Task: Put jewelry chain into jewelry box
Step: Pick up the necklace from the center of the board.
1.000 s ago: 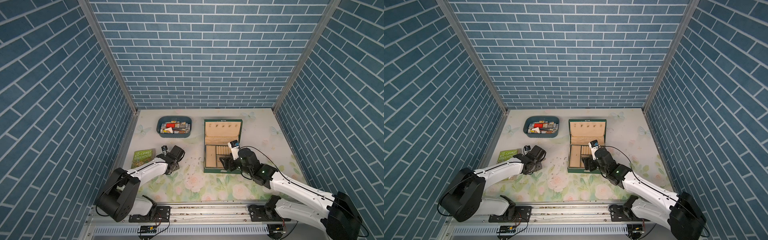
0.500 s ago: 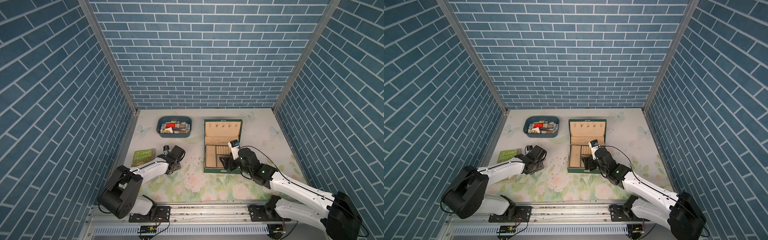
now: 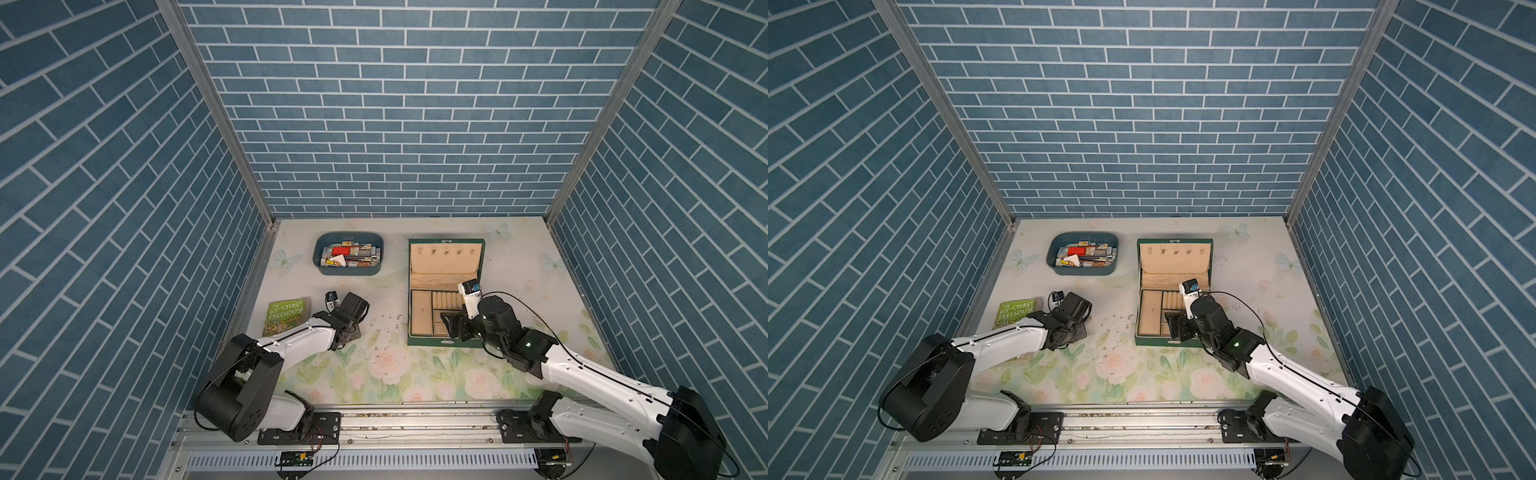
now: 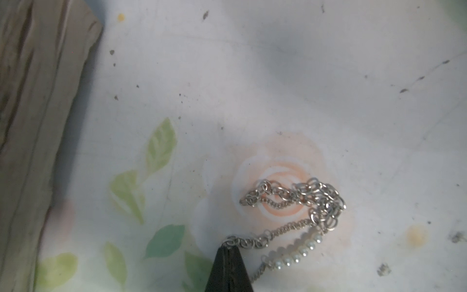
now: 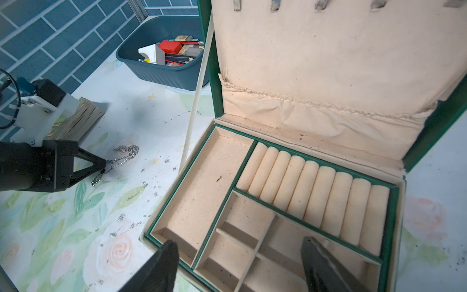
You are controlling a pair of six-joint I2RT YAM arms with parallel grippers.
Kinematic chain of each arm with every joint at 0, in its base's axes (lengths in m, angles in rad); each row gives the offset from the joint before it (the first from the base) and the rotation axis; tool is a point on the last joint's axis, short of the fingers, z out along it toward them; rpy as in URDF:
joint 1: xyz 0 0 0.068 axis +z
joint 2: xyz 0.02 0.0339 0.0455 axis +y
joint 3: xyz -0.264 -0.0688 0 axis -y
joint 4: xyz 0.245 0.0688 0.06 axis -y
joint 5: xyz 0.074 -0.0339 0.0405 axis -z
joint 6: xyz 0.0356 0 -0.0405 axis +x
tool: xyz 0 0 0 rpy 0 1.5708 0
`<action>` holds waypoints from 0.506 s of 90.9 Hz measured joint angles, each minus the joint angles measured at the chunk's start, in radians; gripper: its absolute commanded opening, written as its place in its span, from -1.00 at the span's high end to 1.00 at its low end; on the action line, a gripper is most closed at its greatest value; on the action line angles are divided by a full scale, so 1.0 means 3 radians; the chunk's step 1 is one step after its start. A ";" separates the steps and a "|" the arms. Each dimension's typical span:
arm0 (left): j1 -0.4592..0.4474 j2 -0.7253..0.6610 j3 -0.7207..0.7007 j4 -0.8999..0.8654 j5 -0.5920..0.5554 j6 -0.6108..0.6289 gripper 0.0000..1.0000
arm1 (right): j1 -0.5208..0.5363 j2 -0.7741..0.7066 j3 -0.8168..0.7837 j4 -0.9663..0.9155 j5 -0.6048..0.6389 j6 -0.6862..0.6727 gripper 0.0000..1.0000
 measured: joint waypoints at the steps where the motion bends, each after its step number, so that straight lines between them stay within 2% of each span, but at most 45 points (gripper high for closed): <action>1: 0.0000 -0.0024 -0.0001 -0.0008 0.0011 0.0001 1.00 | 0.0000 -0.0006 0.0000 -0.0003 0.0001 0.0000 -0.62; 21: -0.0001 -0.0740 0.0080 -0.0033 0.0139 0.0118 1.00 | 0.0000 -0.0102 0.0032 -0.0038 0.0043 -0.0038 -0.62; 34: 0.0000 -0.0895 0.0303 -0.0070 0.0161 0.0217 1.00 | 0.0000 -0.0132 0.0045 -0.0039 0.0060 -0.0061 -0.63; 36: 0.0000 -0.0889 0.0327 -0.0076 0.0173 0.0238 0.86 | 0.0000 -0.0132 0.0045 -0.0039 0.0058 -0.0061 -0.64; 37: 0.0000 -0.0885 0.0338 -0.0081 0.0178 0.0243 0.66 | 0.0000 -0.0132 0.0045 -0.0039 0.0058 -0.0061 -0.64; 41: -0.0001 -0.0837 0.0374 -0.0098 0.0207 0.0303 0.14 | 0.0001 -0.0130 0.0045 -0.0041 0.0058 -0.0061 -0.64; 46: -0.0001 -0.0727 0.0397 -0.0123 0.0257 0.0369 -0.22 | 0.0003 -0.0125 0.0048 -0.0043 0.0056 -0.0062 -0.65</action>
